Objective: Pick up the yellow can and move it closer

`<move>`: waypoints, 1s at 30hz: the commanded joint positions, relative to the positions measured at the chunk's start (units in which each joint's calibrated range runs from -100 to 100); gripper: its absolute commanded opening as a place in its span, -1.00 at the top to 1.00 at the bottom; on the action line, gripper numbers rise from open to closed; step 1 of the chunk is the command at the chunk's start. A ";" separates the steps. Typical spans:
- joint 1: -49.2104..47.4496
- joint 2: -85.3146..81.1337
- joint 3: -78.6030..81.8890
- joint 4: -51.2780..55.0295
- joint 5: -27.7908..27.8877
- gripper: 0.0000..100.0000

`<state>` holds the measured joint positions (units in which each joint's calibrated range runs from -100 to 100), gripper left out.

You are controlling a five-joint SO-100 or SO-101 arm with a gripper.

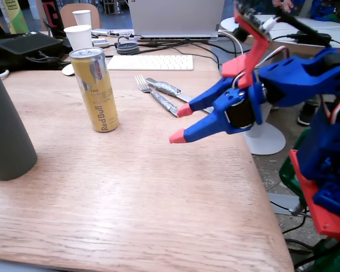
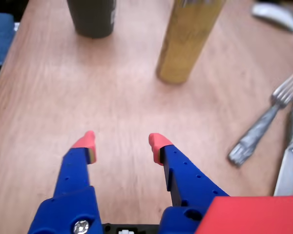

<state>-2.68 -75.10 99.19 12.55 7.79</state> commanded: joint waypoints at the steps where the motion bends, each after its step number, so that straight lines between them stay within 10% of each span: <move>1: 3.02 10.52 -1.74 -11.32 1.07 0.21; 10: 1.32 57.86 -49.50 -13.78 -6.15 -0.21; 18: 4.71 65.23 -40.06 -45.63 -4.20 -0.21; 30: 14.52 86.42 -60.54 -46.37 -3.61 -0.21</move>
<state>12.82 8.86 45.45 -32.84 4.08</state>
